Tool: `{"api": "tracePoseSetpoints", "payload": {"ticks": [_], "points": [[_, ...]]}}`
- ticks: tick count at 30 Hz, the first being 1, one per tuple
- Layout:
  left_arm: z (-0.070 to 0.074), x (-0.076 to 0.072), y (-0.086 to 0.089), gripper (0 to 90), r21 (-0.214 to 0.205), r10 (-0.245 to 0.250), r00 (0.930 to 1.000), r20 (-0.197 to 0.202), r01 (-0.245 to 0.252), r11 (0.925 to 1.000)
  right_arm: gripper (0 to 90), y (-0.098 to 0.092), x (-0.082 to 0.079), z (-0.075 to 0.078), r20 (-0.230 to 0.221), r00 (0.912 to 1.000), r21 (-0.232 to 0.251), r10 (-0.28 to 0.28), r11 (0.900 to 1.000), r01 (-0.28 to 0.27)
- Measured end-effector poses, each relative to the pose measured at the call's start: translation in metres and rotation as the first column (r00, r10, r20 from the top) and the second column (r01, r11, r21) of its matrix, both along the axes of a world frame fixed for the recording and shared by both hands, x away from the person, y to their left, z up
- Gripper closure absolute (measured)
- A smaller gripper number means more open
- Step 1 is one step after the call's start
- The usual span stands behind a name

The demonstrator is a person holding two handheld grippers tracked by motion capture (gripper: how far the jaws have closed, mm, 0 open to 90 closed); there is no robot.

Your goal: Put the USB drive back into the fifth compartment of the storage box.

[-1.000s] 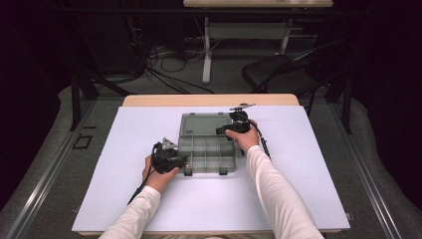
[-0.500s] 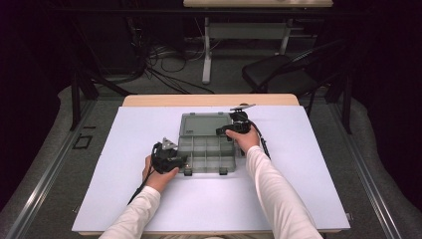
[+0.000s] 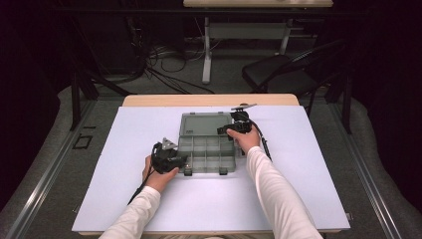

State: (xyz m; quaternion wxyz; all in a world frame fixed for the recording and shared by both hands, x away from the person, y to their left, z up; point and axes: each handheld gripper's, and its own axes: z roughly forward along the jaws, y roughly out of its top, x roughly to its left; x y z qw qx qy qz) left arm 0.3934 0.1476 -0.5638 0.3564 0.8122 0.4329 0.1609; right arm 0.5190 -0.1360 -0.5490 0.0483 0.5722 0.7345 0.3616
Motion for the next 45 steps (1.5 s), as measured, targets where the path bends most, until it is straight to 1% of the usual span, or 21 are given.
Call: {"api": "tracePoseSetpoints", "payload": {"ticks": [1, 4, 6, 10, 12, 13, 16, 19, 25, 27, 28, 32, 36, 38, 45], "points": [[0.0, 0.0, 0.0, 54.4, 0.0, -0.002, 1.0, -0.003, 0.002, 1.0, 30.4, -0.001, 0.0, 0.001, -0.007, 1.0, 0.004, -0.003, 1.0, 0.003], [0.0, 0.0, 0.0, 54.4, -0.001, 0.001, 1.0, 0.001, -0.001, 1.0, 32.9, -0.003, 0.0, 0.002, -0.006, 1.0, 0.011, -0.003, 0.9999, 0.004], [0.0, 0.0, 0.0, 54.3, -0.001, 0.001, 1.0, 0.001, -0.001, 1.0, 34.1, -0.005, 0.0, 0.003, -0.004, 1.0, 0.023, -0.007, 0.9997, 0.007], [0.0, 0.0, 0.0, 54.4, -0.003, 0.002, 1.0, 0.001, -0.002, 1.0, 37.0, -0.007, 0.0, 0.006, 0.005, 1.0, 0.027, -0.006, 0.9996, 0.006], [0.0, 0.0, 0.0, 54.4, -0.003, 0.002, 1.0, 0.001, -0.002, 1.0, 38.3, -0.007, 0.0, 0.008, 0.006, 1.0, 0.019, -0.006, 0.9998, 0.006], [0.0, 0.0, 0.0, 54.4, -0.004, 0.003, 1.0, 0.001, -0.003, 1.0, 39.3, -0.008, 0.0, 0.008, 0.018, 0.9998, 0.015, 0.004, 0.9999, -0.004], [0.0, 0.0, 0.0, 54.4, -0.004, 0.003, 1.0, 0.0, -0.003, 1.0, 43.0, -0.009, -0.001, 0.011, 0.02, 0.9998, 0.007, -0.002, 1.0, 0.002], [0.0, 0.0, 0.0, 54.4, -0.003, 0.001, 1.0, 0.0, -0.001, 1.0, 46.6, -0.012, -0.001, 0.013, 0.041, 0.9992, 0.022, -0.002, 0.9997, 0.001], [0.0, 0.0, 0.0, 54.4, -0.004, 0.001, 1.0, 0.0, -0.001, 1.0, 52.8, -0.015, -0.002, 0.016, 0.056, 0.9984, 0.017, 0.003, 0.9998, -0.004], [0.0, 0.0, 0.0, 54.4, -0.004, -0.003, 1.0, -0.006, 0.003, 1.0, 54.1, -0.017, -0.002, 0.017, 0.063, 0.998, 0.023, 0.005, 0.9997, -0.007], [0.0, 0.0, 0.0, 54.4, -0.003, 0.0, 1.0, 0.0, 0.0, 1.0, 54.6, -0.017, -0.002, 0.017, 0.063, 0.998, 0.025, 0.008, 0.9997, -0.009], [0.0, 0.0, 0.0, 54.4, -0.003, 0.0, 1.0, 0.0, 0.0, 1.0, 57.8, -0.019, -0.003, 0.019, 0.069, 0.9976, 0.029, 0.01, 0.9995, -0.012], [0.0, 0.0, 0.0, 54.4, -0.004, 0.001, 1.0, 0.0, -0.001, 1.0, 64.4, -0.023, -0.002, 0.02, 0.08, 0.9967, 0.032, 0.017, 0.9993, -0.019], [0.0, 0.0, 0.0, 54.4, -0.005, 0.002, 1.0, 0.0, -0.002, 1.0, 67.8, -0.025, -0.002, 0.021, 0.081, 0.9966, 0.041, 0.014, 0.999, -0.018], [0.0, 0.0, 0.0, 54.5, -0.004, 0.001, 1.0, 0.001, -0.001, 1.0, 74.8, -0.031, -0.003, 0.023, 0.095, 0.9953, 0.062, 0.018, 0.9978, -0.023]]}}
